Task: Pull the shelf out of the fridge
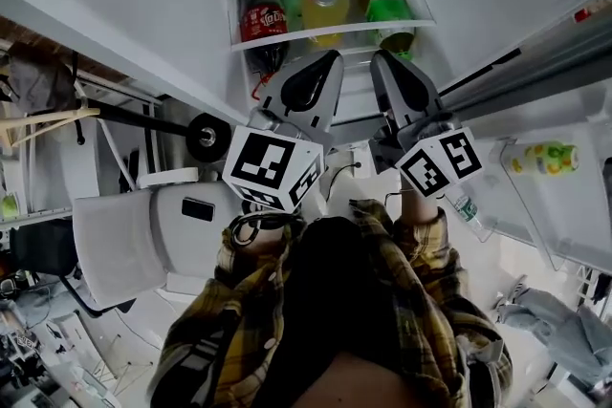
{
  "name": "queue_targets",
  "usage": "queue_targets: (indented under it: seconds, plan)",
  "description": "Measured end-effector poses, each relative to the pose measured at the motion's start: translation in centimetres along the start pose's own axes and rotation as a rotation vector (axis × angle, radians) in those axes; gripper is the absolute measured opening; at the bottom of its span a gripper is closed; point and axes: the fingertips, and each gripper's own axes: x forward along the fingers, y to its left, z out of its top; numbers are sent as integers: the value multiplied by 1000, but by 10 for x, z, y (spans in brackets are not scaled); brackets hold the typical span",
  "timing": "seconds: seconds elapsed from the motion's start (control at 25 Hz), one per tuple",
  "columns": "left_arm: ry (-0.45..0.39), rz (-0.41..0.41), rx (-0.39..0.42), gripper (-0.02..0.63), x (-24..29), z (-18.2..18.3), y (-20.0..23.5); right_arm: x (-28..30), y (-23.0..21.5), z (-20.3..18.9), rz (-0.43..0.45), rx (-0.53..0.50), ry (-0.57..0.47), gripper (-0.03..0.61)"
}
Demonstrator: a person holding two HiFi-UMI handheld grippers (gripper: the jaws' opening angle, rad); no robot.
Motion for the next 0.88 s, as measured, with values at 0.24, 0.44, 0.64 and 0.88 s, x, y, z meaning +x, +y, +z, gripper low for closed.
queue_targets:
  seconds: [0.24,0.44,0.64,0.88]
  plan:
    - [-11,83,-25,3,22,2,11,21,-18,0,97,23,58,18]
    - [3,159,-44,3,30,-7,25,34,-27,-5,150,43,86,18]
    - [23,217,-57,3,31,-17,39,43,-30,-10,182,47,113,18]
    - [19,229,-104,5,36,-25,48,48,-38,-19,182,76,128,20]
